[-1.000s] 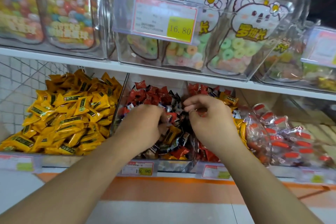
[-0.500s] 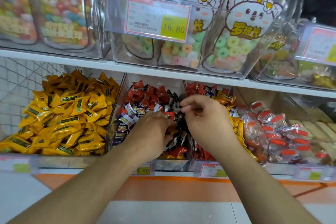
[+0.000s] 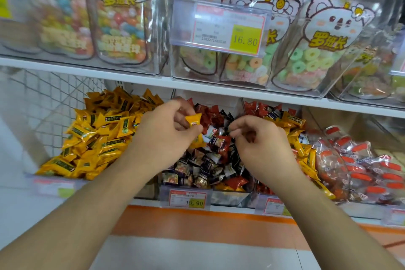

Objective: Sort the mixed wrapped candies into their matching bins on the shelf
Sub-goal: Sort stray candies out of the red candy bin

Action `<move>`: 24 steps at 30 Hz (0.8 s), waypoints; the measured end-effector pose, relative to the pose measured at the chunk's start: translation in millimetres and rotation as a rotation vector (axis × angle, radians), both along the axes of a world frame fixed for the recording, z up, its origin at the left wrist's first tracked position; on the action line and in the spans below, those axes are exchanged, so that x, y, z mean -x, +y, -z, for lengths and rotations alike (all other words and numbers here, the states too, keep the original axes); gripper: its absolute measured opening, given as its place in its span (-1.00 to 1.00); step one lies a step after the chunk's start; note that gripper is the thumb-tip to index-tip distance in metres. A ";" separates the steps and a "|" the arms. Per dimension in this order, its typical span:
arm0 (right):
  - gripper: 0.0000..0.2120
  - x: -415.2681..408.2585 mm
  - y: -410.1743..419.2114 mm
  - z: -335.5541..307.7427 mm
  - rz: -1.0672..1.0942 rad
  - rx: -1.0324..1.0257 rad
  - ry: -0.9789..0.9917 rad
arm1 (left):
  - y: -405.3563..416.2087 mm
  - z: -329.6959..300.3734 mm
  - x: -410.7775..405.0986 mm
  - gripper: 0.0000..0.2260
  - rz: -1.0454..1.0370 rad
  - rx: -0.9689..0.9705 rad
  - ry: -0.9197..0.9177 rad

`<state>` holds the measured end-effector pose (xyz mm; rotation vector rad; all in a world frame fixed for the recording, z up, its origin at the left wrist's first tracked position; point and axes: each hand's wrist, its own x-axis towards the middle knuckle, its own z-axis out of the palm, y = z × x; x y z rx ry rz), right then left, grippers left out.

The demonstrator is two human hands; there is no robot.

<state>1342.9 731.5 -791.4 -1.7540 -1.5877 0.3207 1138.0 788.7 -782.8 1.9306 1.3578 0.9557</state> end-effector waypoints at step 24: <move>-0.80 -8.5 1.0 0.5 0.060 -0.004 -0.030 | -25.7 61.0 -60.7 -0.81 0.474 0.009 0.437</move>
